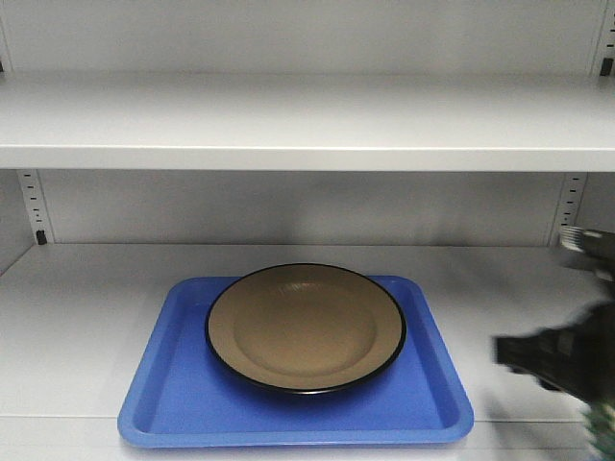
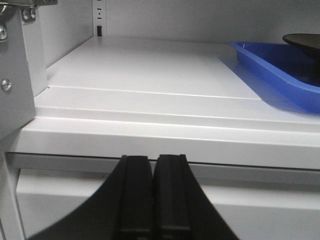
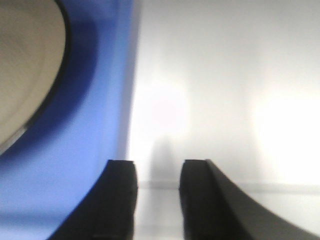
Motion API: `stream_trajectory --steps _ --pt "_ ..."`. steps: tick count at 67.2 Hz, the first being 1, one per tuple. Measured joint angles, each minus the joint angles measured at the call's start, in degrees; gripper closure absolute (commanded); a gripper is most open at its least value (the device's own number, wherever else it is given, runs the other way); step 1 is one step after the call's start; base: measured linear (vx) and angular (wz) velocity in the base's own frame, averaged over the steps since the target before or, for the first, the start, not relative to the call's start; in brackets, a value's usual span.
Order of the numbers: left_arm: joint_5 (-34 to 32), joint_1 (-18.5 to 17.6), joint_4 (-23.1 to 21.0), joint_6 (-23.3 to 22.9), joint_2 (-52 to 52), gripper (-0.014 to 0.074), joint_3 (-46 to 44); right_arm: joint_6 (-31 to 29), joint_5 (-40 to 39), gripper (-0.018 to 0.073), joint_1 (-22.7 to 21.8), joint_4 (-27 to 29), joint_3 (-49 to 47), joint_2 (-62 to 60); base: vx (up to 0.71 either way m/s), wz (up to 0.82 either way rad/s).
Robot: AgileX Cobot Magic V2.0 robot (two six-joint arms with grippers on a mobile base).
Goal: Place disk in tray to left cabinet
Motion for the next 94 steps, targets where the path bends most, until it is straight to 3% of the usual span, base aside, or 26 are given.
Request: stream_trajectory --steps 14,23,37,52,61,79,94 --pt "0.00 0.00 0.00 0.00 0.00 0.0603 0.00 0.00 -4.85 0.0571 -6.63 -2.23 19.11 -21.14 0.00 0.00" --pt "0.00 0.00 0.00 0.00 0.00 0.0603 0.00 -2.13 -7.38 0.0571 -9.59 -2.81 30.07 -34.59 0.00 0.00" --pt "0.00 0.00 0.00 0.00 0.00 0.0603 0.00 -12.57 -10.19 0.0568 -10.46 -1.69 44.03 -51.83 0.00 0.00" --pt "0.05 0.00 0.00 0.00 0.00 0.0603 0.00 -14.65 -16.51 0.0568 -10.46 -0.12 56.30 -66.40 0.00 0.00" --pt "0.10 0.00 0.00 0.00 0.00 0.0603 0.00 -14.65 -21.59 0.0568 -9.77 -0.43 57.96 -67.47 0.00 0.00" --pt "0.05 0.00 0.00 0.00 0.00 0.0603 0.00 -14.67 -27.84 0.0568 -4.19 -8.89 57.96 -67.31 0.00 0.00" --pt "0.05 0.00 0.00 0.00 0.00 0.0603 0.00 -14.24 -28.23 0.0568 -5.48 -8.06 57.96 -67.31 0.00 0.00"
